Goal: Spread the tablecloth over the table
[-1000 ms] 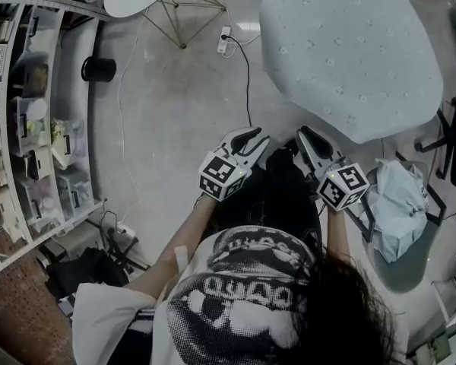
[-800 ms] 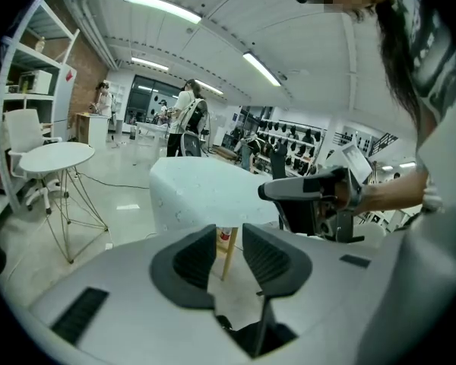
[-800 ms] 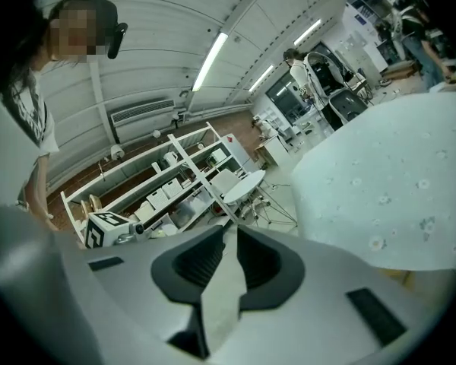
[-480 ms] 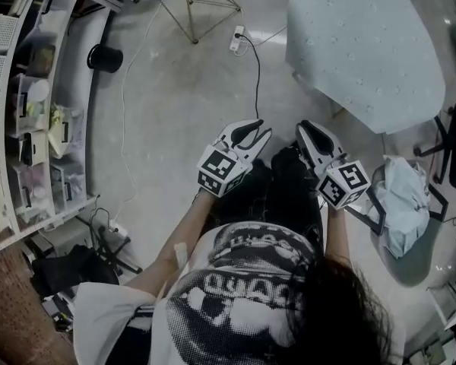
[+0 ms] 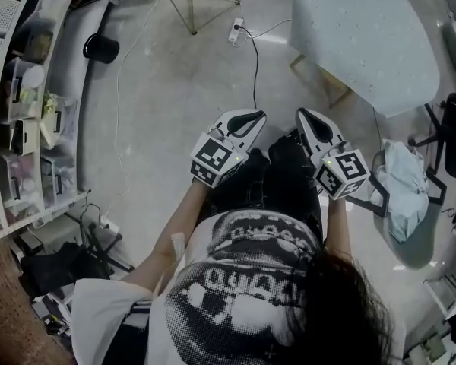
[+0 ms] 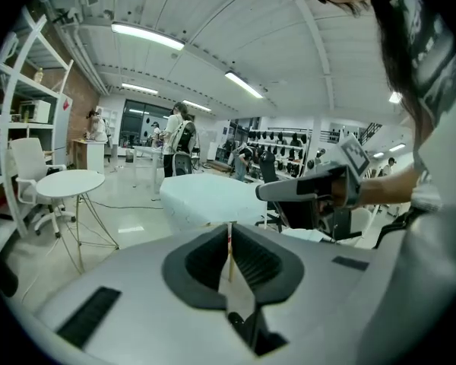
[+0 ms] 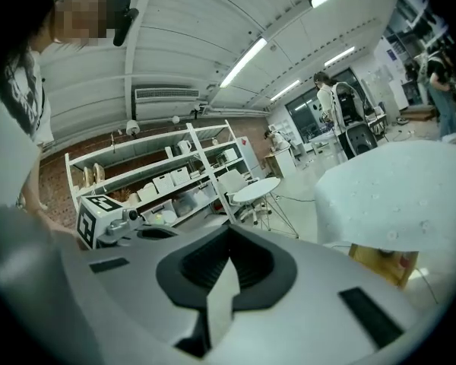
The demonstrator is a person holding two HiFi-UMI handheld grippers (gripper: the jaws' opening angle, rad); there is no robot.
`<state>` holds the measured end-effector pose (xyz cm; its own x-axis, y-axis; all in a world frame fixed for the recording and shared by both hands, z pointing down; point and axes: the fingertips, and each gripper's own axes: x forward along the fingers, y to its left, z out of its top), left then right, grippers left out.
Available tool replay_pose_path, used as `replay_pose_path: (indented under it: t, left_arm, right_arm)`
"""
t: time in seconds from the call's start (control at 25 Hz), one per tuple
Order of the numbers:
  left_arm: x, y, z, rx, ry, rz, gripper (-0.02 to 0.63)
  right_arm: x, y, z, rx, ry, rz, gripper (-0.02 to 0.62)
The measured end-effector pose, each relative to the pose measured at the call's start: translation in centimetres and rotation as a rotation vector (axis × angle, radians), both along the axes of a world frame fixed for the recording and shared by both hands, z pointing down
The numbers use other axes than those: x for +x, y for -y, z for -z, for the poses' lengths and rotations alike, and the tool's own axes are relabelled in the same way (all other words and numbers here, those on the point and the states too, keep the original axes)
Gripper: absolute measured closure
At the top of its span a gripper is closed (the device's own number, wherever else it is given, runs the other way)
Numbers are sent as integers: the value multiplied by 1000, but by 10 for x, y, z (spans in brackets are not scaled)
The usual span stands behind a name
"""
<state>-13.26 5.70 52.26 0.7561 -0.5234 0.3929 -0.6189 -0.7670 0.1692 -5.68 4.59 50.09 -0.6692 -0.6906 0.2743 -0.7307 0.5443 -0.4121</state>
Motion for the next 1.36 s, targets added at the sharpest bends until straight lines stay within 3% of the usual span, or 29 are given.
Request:
replay_pose_path:
  t: [0.16,0.44,1.36]
  left_arm:
    - [2,-14,18,45,-48,-31,584]
    - [3,-32,33,65,-92,-42,588]
    - [9,-55,28,53,-84,-92,589]
  right_arm:
    - [1,-11,3,14,-39,-7,606]
    - [2,-27,12,24,-18,-13,602]
    - [17,-33,24,27,-55,-20,600]
